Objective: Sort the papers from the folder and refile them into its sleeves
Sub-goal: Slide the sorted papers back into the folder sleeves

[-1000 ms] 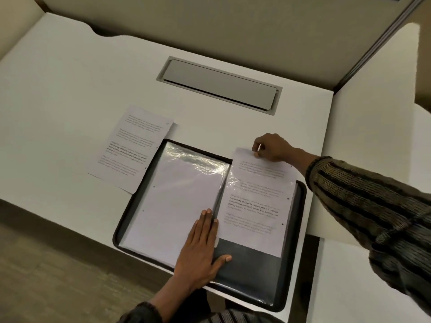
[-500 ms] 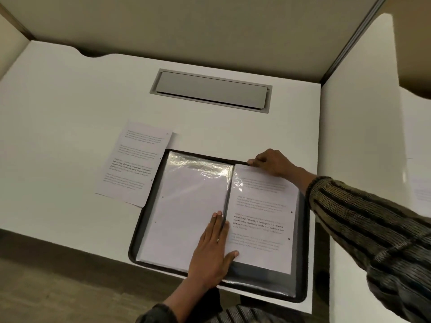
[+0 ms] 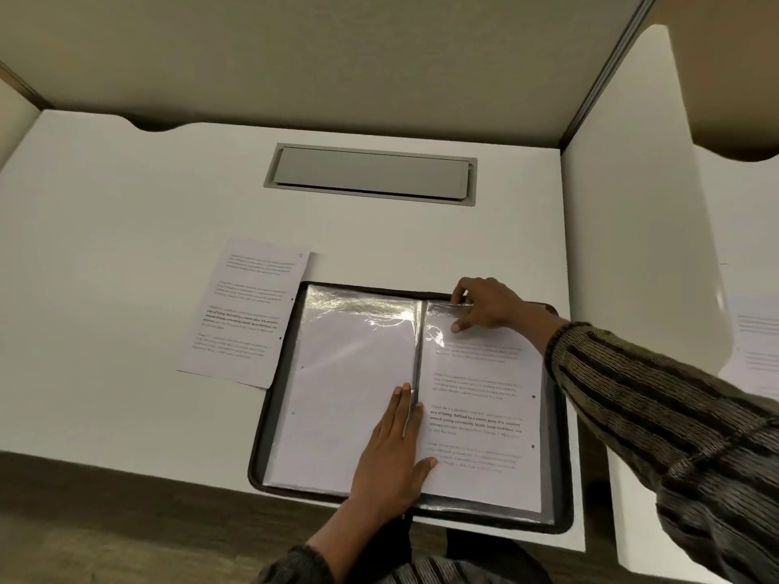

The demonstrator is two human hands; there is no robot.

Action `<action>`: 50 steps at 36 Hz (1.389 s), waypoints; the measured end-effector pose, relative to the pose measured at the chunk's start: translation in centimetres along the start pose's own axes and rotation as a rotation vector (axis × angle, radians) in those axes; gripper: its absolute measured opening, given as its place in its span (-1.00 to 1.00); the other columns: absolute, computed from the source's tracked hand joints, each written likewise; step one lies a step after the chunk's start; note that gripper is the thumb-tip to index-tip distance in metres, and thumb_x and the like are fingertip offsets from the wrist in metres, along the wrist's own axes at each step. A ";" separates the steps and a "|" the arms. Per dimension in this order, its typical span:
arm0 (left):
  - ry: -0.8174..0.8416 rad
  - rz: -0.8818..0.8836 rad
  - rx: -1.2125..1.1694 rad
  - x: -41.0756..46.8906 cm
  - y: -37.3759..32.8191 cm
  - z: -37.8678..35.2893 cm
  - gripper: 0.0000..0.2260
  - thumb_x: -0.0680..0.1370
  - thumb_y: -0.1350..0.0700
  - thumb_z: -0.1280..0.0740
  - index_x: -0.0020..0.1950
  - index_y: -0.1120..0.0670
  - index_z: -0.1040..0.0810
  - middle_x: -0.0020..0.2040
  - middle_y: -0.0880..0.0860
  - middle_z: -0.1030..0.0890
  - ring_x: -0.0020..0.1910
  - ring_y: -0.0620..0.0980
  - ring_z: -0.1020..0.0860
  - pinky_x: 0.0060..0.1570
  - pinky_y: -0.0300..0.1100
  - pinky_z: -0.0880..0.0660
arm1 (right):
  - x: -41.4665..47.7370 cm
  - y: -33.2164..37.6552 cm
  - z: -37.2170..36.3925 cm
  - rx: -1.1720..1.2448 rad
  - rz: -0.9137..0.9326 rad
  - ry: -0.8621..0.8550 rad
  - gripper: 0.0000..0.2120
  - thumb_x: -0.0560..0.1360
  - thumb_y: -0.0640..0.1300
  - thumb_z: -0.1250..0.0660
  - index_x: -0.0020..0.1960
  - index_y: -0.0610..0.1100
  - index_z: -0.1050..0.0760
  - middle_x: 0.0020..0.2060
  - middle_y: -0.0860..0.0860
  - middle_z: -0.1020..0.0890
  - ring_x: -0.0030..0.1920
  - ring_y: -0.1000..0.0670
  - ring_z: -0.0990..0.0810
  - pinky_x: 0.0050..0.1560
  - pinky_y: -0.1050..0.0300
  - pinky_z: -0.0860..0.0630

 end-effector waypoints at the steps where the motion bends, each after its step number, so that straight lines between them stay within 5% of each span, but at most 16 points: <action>1: 0.002 -0.001 0.004 0.0 0.1 -0.1 -0.15 0.69 -0.22 -0.24 0.72 -0.07 0.31 0.63 -0.16 0.50 0.62 -0.16 0.45 0.57 -0.20 0.19 | -0.2 0.0 0.0 -0.014 -0.009 -0.007 -0.48 0.29 0.05 -0.70 0.13 0.04 -0.52 0.01 0.12 -0.54 0.10 -0.03 -0.53 0.11 -0.03 -0.52; 5: 0.014 -0.010 0.001 0.0 0.4 -0.1 -0.14 0.68 -0.20 -0.26 0.72 -0.07 0.31 0.63 -0.17 0.50 0.61 -0.17 0.46 0.57 -0.19 0.18 | -0.6 0.0 -0.3 -0.022 -0.042 -0.037 -0.48 0.29 -0.15 -0.69 0.16 -0.01 -0.54 -0.07 0.14 -0.54 0.02 -0.02 -0.55 0.00 0.05 -0.47; 11: 0.019 -0.038 0.012 0.1 0.8 -0.5 -0.14 0.68 -0.21 -0.27 0.73 -0.06 0.28 0.64 -0.15 0.48 0.62 -0.15 0.45 0.59 -0.17 0.15 | -1.2 0.1 -0.5 -0.045 -0.035 -0.072 -0.58 0.42 -0.13 -0.61 0.21 -0.03 -0.55 0.07 0.09 -0.65 0.11 -0.06 -0.61 0.04 0.06 -0.46; 17: 0.016 -0.052 0.010 0.1 1.0 -0.5 -0.14 0.68 -0.22 -0.25 0.72 -0.06 0.29 0.64 -0.14 0.49 0.63 -0.14 0.44 0.58 -0.18 0.16 | -2.4 -0.1 1.1 -0.217 -0.101 -0.089 -0.47 0.39 0.19 -0.60 0.23 -0.01 -0.53 0.05 0.04 -0.61 0.07 -0.06 -0.57 0.04 0.03 -0.45; 22: 0.020 -0.067 0.033 0.1 1.1 -0.6 -0.16 0.68 -0.26 -0.22 0.72 -0.07 0.30 0.64 -0.13 0.50 0.63 -0.14 0.45 0.58 -0.18 0.19 | -4.1 -0.9 3.3 -0.553 -0.129 -0.160 -0.59 0.34 0.33 -0.55 -0.06 0.05 -0.59 -0.09 0.06 -0.60 0.18 -0.09 -0.49 0.26 -0.12 -0.32; 26: 0.023 -0.093 0.057 -0.1 0.9 -0.3 -0.17 0.69 -0.26 -0.20 0.72 -0.05 0.29 0.64 -0.10 0.50 0.62 -0.12 0.47 0.55 -0.20 0.28 | -5.7 -2.7 4.4 -0.172 -0.173 -0.293 -0.64 0.22 0.26 -0.66 -0.25 0.09 -0.58 -0.06 0.04 -0.49 0.16 -0.04 -0.38 0.21 -0.08 -0.40; 29: 0.019 -0.112 0.076 -0.1 0.9 -0.2 -0.18 0.69 -0.24 -0.20 0.73 -0.01 0.25 0.65 -0.07 0.49 0.63 -0.09 0.45 0.57 -0.19 0.27 | -6.8 -4.9 4.0 0.240 -0.156 -0.377 -0.58 0.04 0.27 -0.69 -0.27 0.08 -0.65 -0.05 -0.04 -0.64 0.08 0.03 -0.60 0.15 -0.07 -0.61; 32: 0.019 -0.113 0.067 -0.1 1.0 -0.2 -0.17 0.69 -0.25 -0.21 0.73 -0.01 0.25 0.65 -0.08 0.48 0.63 -0.10 0.45 0.56 -0.20 0.28 | -8.9 -6.0 3.2 0.395 -0.209 -0.441 -0.39 0.13 0.19 -0.74 0.11 0.12 -0.63 0.22 -0.10 -0.52 0.16 -0.01 -0.59 0.18 0.03 -0.57; 34: 0.023 -0.119 0.067 0.0 1.0 -0.1 -0.17 0.69 -0.26 -0.20 0.73 0.00 0.25 0.65 -0.08 0.48 0.63 -0.10 0.45 0.57 -0.20 0.27 | -10.5 -6.3 2.7 0.446 -0.255 -0.503 -0.10 0.21 0.09 -0.75 0.44 0.10 -0.41 0.32 -0.11 -0.42 0.27 -0.05 -0.54 0.26 -0.03 -0.54; 38: 0.032 -0.135 0.074 -0.1 1.0 -0.1 -0.18 0.69 -0.25 -0.20 0.73 0.01 0.24 0.65 -0.07 0.49 0.63 -0.10 0.46 0.59 -0.18 0.24 | -12.7 -7.4 0.3 0.560 -0.284 -0.535 0.15 0.29 0.01 -0.73 0.65 0.03 -0.09 0.32 0.00 -0.44 0.29 -0.02 -0.49 0.32 0.00 -0.47; 44: 0.053 -0.155 0.085 -0.1 1.1 0.1 -0.20 0.70 -0.24 -0.18 0.73 0.00 0.24 0.66 -0.05 0.48 0.62 -0.11 0.47 0.57 -0.20 0.28 | -16.6 -8.9 -5.0 0.743 -0.426 -0.538 -0.11 0.33 0.08 -0.69 0.51 -0.03 -0.29 0.34 0.00 -0.57 0.28 -0.04 -0.59 0.28 -0.15 -0.60; 50: 0.077 -0.140 0.065 0.0 1.4 0.1 -0.24 0.72 -0.15 -0.21 0.74 -0.03 0.22 0.66 -0.08 0.47 0.61 -0.14 0.48 0.57 -0.18 0.24 | -19.9 -8.1 -9.6 0.950 -0.425 -0.426 -0.56 0.46 -0.12 -0.62 0.30 -0.12 -0.64 0.16 -0.01 -0.74 0.06 0.01 -0.74 0.13 -0.04 -0.70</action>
Point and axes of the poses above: each hand's wrist, its own x-axis towards the middle knuckle, its own z-axis out of the back of the hand, y = z × x, the point moved 9 cm from there along x, towards the middle knuckle
